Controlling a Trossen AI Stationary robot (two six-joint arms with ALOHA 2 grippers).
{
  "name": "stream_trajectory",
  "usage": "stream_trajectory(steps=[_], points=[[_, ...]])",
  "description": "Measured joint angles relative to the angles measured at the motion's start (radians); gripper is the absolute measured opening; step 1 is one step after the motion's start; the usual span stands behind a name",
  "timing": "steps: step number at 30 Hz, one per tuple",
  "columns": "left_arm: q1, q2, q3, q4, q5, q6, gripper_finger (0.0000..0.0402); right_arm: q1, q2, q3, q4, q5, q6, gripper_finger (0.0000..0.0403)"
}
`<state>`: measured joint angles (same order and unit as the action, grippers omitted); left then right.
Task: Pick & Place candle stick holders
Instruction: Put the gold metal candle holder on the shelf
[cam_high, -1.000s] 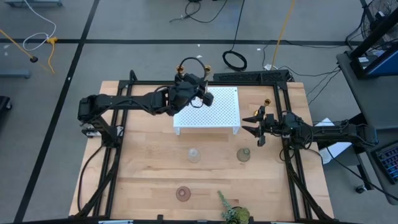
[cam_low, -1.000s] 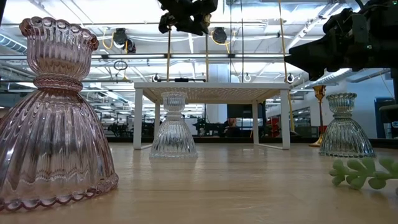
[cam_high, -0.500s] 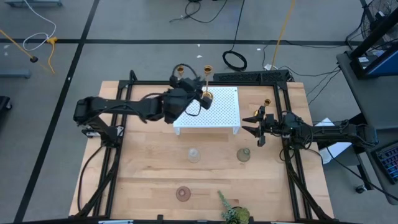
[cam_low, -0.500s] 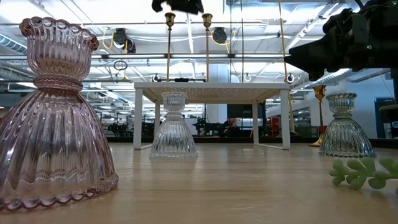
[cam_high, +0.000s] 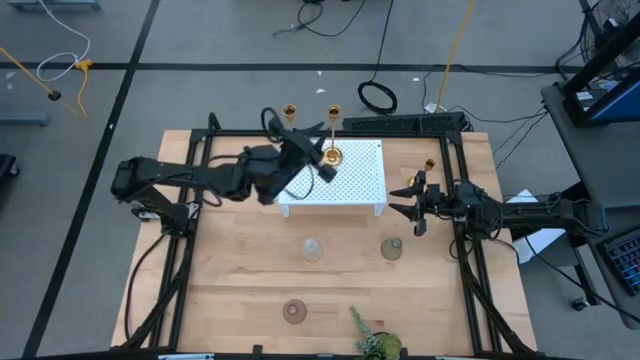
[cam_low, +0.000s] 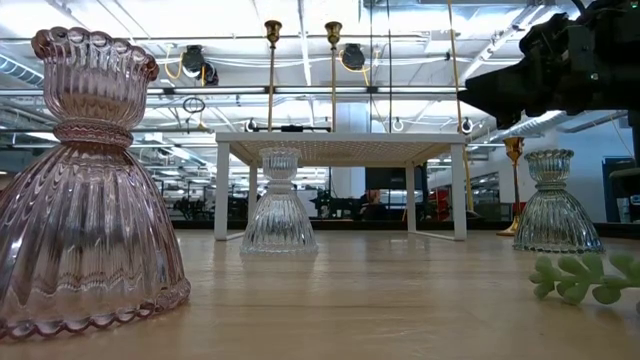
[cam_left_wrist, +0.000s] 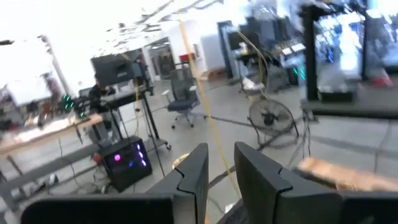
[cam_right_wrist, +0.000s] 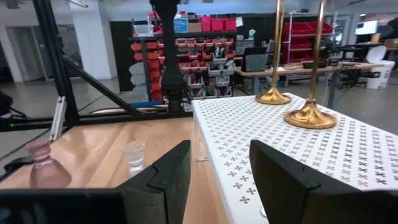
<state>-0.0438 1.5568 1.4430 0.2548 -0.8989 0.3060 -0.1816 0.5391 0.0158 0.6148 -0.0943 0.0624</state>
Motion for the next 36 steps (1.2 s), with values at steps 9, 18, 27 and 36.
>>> stream_trajectory(steps=[9,18,27,36], points=[[-0.133,-0.178,0.000,-0.281,-0.018,0.000,0.0085,0.000,-0.002,0.077,-0.210,0.007,-0.052,0.0155],[-0.237,-0.338,0.001,-0.662,0.061,-0.188,0.0085,0.005,-0.002,0.164,-0.375,0.143,0.001,0.0155],[-0.276,-0.355,-0.038,-0.825,0.060,-0.292,0.0085,0.066,-0.003,0.306,-0.719,0.290,0.030,0.0155],[-0.276,-0.371,-0.239,-0.773,0.026,-0.373,0.0085,0.092,-0.023,0.355,-0.921,0.410,0.169,0.0155]])
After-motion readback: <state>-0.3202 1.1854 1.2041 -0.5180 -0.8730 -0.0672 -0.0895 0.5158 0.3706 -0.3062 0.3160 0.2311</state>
